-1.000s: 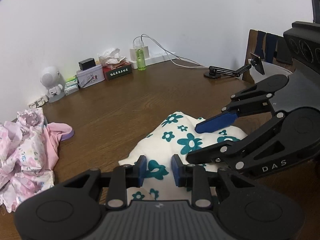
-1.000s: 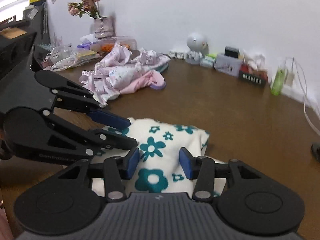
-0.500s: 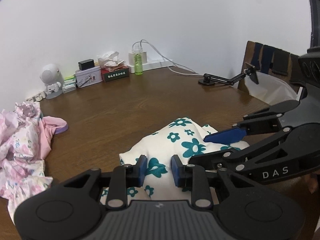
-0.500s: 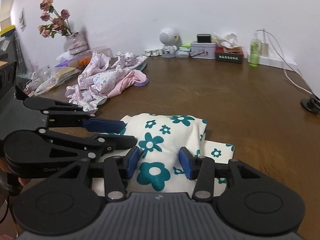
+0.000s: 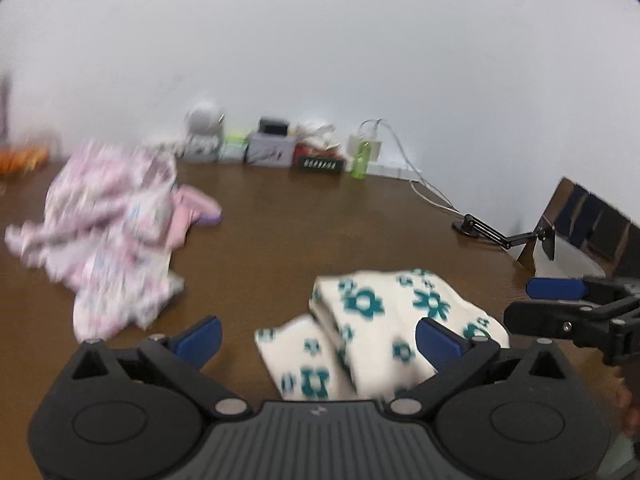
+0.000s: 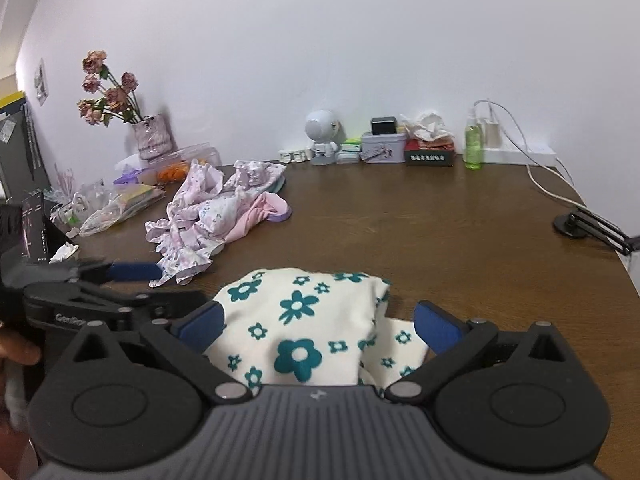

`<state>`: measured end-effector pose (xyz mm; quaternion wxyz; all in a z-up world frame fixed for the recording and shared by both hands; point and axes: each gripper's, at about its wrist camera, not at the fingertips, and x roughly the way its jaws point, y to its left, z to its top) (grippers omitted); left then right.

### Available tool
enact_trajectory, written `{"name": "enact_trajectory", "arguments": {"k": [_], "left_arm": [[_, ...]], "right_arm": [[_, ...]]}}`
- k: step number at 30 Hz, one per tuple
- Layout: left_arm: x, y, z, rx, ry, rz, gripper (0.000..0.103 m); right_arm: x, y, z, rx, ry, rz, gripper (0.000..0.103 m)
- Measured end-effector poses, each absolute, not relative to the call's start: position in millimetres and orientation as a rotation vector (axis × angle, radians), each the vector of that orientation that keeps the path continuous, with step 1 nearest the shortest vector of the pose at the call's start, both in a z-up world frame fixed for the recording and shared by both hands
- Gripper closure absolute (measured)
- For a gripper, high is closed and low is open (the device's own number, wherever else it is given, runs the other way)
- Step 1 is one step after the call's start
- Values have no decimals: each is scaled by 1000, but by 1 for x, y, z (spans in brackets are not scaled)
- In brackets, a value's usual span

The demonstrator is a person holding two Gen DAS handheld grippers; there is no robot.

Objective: Fold clothes
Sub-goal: 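Move the right gripper to the folded shirt and open it around the bundle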

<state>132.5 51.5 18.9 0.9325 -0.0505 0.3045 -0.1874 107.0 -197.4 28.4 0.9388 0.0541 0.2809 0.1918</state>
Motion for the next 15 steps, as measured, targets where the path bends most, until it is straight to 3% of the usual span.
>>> {"name": "enact_trajectory", "arguments": {"k": [6,15], "left_arm": [[116,64,4,-196,740,-368,0],[105,65,3,-187,754,-356,0]], "right_arm": [[96,-209,10,196,668,337,0],[83,-221,4,293,693,329,0]]}}
